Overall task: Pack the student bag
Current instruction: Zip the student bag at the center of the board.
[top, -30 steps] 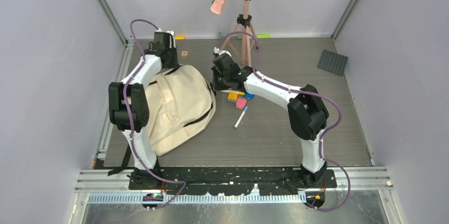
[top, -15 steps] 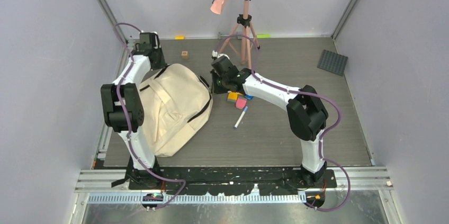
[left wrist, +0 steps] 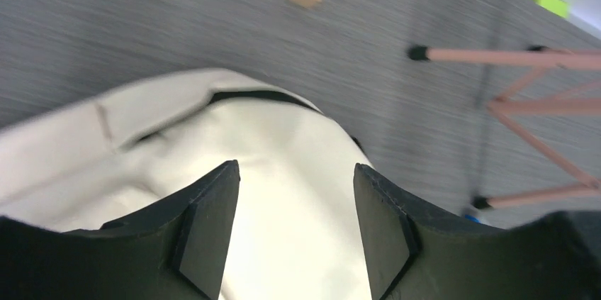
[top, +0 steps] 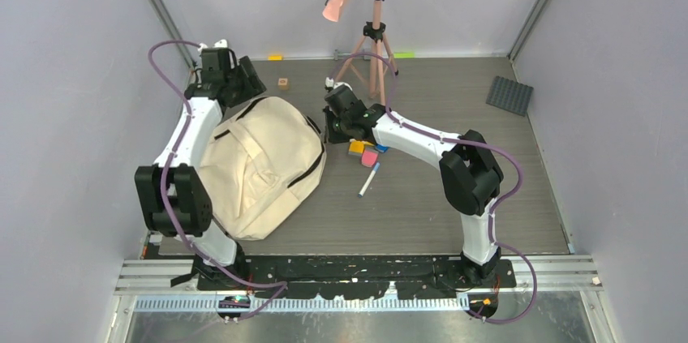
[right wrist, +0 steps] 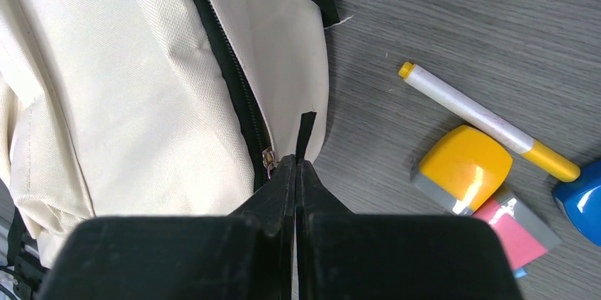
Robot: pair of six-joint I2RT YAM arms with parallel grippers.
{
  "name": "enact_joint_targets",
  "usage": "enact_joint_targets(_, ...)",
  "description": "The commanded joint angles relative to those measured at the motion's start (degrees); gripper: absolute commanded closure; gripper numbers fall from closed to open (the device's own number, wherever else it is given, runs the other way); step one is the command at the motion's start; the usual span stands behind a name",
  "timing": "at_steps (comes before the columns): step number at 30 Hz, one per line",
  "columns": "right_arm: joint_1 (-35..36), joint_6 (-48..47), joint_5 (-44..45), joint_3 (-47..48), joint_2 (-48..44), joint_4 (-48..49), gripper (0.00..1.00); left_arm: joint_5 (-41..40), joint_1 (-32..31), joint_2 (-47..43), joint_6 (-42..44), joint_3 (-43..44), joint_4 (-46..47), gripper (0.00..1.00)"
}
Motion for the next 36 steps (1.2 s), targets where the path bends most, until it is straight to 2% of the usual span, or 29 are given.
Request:
enact_joint_targets(1, 0.33, -0.67, -0.7, 2.02, -2.33, -0.44, 0.99, 4.71, -4.64, -4.32, -10.51, -4.61, 2.1, 0.37)
enact_joint_targets(6, 0.33, -0.15, -1.21, 1.96, -2.23, 0.89, 1.0, 4.87, -9.62, -5.76, -18.06, -9.05, 3.15, 0.36)
enact_joint_targets(14, 0.32, 0.61, -1.65, 0.74, -2.69, 2.89, 0.99, 5.19, -13.82, -4.18, -27.19, -13.37, 5.17, 0.32)
enact_joint_targets(24, 0.34, 0.89, -1.35, -0.39, -3.68, 3.63, 0.99, 5.24, -15.31, 1.42, -27.13, -11.19, 5.66, 0.35)
enact_joint_targets(26, 0.32, 0.89, -1.17, -0.5, -3.86, 3.63, 0.99, 5.61, -15.31, 2.92, -26.67, -10.33, 5.48, 0.41)
enact_joint_targets(31, 0.32, 0.89, -0.56, -1.4, -4.92, 3.62, 0.99, 6.78, -15.33, 5.89, -26.47, -8.0, 5.36, 0.74)
enact_joint_targets(36, 0.52, 0.69, 0.41, -3.0, -6.06, 3.56, 0.99, 6.36, -15.31, 8.06, -26.4, -5.08, 5.67, 0.95)
